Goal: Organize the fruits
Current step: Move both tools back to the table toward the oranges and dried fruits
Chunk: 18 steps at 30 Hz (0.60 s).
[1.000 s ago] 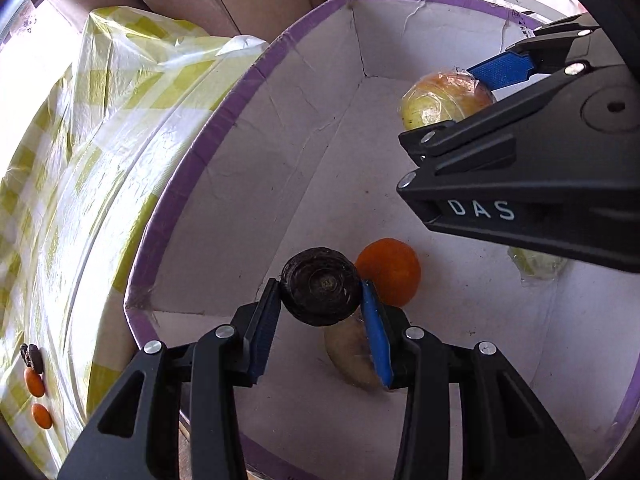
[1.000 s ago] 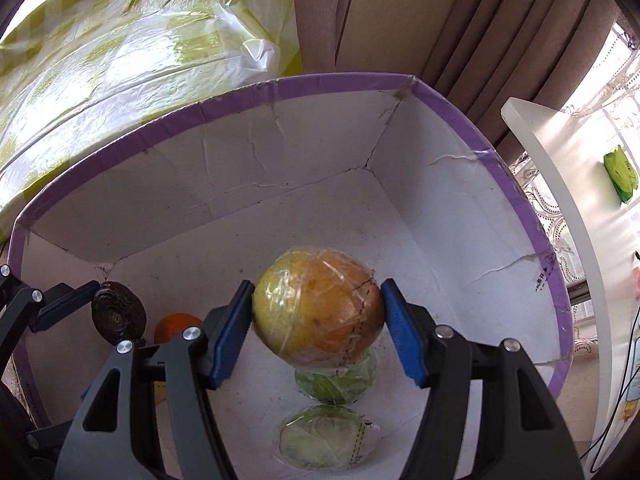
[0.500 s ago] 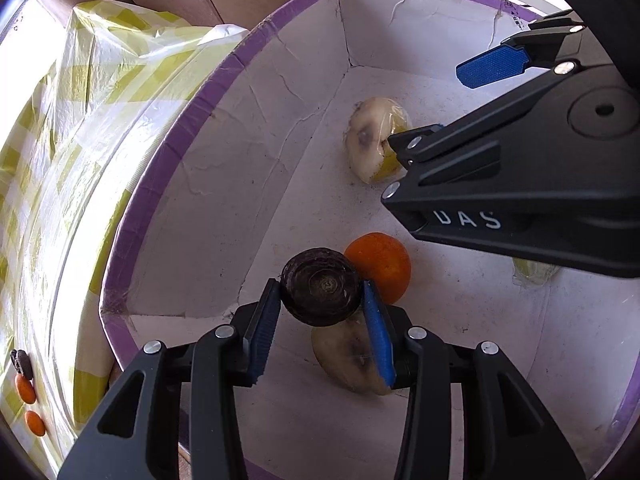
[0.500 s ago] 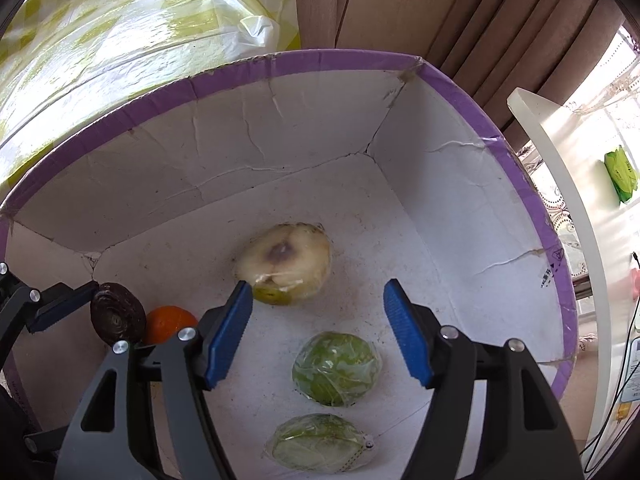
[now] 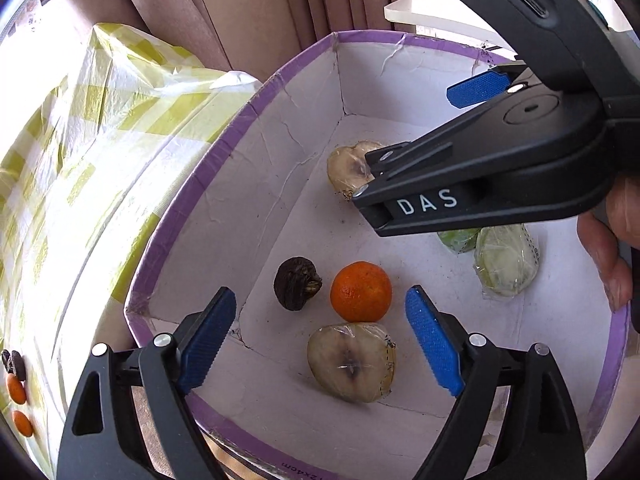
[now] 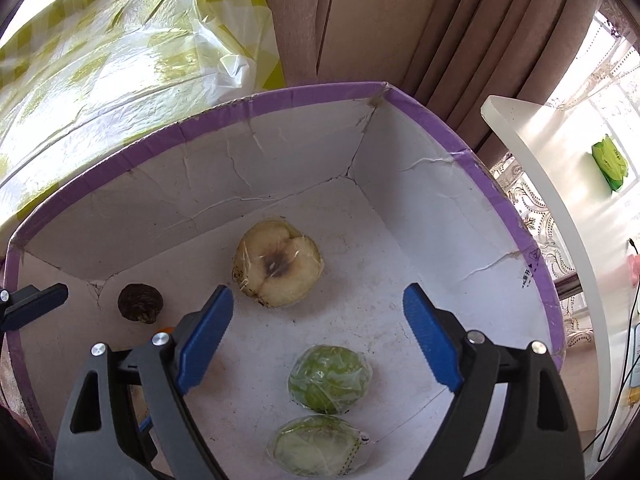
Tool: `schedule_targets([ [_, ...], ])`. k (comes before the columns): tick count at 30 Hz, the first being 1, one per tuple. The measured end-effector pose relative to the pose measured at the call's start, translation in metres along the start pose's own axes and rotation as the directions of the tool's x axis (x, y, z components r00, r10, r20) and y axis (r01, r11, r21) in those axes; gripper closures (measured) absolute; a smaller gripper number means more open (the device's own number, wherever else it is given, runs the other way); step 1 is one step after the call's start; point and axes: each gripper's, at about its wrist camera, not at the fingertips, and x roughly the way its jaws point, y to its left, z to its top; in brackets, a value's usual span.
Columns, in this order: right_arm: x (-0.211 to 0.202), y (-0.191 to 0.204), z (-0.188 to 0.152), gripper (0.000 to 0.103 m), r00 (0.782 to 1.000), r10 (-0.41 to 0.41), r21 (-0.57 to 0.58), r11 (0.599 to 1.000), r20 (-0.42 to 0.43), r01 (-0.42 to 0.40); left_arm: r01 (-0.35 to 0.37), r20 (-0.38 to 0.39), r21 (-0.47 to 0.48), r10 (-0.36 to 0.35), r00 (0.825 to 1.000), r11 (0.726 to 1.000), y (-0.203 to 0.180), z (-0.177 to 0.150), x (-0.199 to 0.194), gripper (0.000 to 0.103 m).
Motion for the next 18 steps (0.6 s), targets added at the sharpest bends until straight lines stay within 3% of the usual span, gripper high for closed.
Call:
schedule_targets([
  [6, -0.021, -0.01, 0.003, 0.016, 0.995, 0.012, 0.055, 0.998, 0.098, -0.018, -0.014, 0.097, -0.035, 0.017, 0.995, 0.999, 0.012, -0.007, -0.026, 0.015],
  [10, -0.042, -0.019, 0.005, 0.016, 0.985, 0.021, 0.1, 0.994, 0.174, -0.039, -0.011, 0.173, -0.12, 0.032, 0.984, 0.993, 0.022, -0.011, -0.049, 0.015],
  [18, -0.072, -0.013, 0.009, 0.016, 0.962, 0.059, 0.117, 0.989, 0.267, -0.093, -0.076, 0.256, -0.326, 0.165, 0.952, 0.942, 0.08, -0.037, -0.087, 0.015],
])
